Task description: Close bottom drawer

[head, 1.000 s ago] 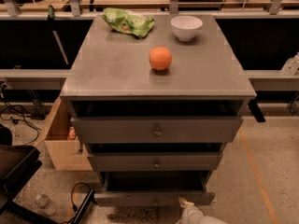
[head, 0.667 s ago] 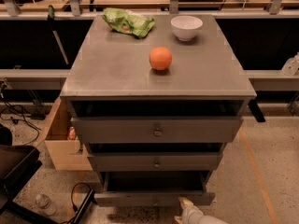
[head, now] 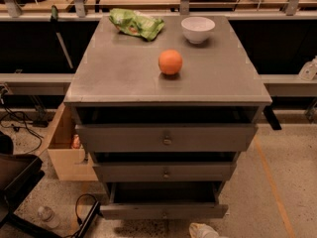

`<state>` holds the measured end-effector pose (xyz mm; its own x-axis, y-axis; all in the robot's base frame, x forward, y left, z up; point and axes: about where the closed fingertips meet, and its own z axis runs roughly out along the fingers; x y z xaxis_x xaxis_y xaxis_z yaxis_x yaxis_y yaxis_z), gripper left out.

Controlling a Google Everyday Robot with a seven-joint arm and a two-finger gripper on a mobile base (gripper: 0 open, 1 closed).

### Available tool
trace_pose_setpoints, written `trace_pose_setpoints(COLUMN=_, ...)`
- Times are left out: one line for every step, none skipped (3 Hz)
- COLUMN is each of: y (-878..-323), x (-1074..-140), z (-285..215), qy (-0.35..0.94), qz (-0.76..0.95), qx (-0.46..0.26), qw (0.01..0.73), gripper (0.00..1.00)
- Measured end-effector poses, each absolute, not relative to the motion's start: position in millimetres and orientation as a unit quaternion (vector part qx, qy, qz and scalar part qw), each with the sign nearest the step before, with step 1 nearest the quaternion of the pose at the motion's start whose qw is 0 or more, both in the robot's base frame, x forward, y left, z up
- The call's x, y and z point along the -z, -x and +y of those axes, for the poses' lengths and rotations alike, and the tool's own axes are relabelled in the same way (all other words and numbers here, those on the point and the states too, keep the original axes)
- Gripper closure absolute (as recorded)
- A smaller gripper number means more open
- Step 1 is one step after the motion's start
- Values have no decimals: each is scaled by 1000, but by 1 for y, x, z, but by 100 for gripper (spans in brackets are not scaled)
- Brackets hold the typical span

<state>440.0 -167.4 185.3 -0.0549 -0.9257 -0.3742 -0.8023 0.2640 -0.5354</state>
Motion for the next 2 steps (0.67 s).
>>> trace_pose_setpoints(y=-391, x=-181, z=-183, qy=584, qz=743, qx=85, qw=316, gripper=100)
trace_pose_setpoints(y=-364, x=-169, z=-193, qy=573, qz=753, qx=67, qw=315, gripper=100)
